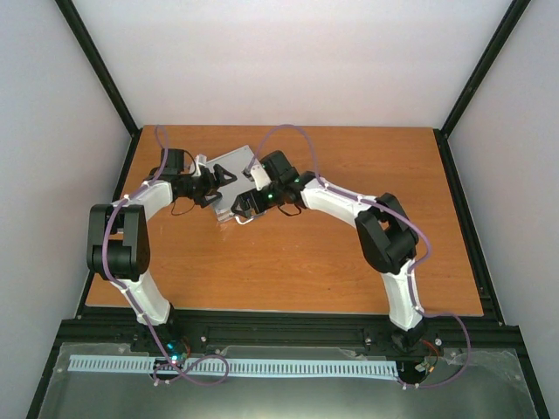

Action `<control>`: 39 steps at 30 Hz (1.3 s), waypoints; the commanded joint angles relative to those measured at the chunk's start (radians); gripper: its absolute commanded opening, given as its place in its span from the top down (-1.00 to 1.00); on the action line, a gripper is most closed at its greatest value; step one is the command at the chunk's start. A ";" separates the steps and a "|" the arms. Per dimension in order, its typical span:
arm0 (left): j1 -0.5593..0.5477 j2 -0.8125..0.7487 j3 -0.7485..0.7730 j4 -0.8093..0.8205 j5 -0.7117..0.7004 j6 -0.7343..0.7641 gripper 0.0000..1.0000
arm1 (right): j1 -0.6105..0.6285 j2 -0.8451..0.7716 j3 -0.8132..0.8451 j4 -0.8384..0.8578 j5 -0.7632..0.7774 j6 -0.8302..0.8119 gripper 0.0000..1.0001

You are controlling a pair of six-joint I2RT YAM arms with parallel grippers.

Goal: Pack up texas hold em set

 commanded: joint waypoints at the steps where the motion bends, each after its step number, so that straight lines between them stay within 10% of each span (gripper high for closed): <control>1: 0.008 0.039 -0.035 -0.109 -0.082 -0.008 -0.95 | 0.001 0.081 0.073 -0.149 0.069 -0.164 -1.00; 28: 0.008 0.088 -0.014 -0.125 -0.088 0.012 -0.95 | 0.001 0.228 0.094 -0.046 0.066 -0.226 -1.00; 39: 0.008 0.089 -0.025 -0.126 -0.087 0.020 -0.95 | -0.092 0.277 0.047 0.054 -0.327 -0.255 -1.00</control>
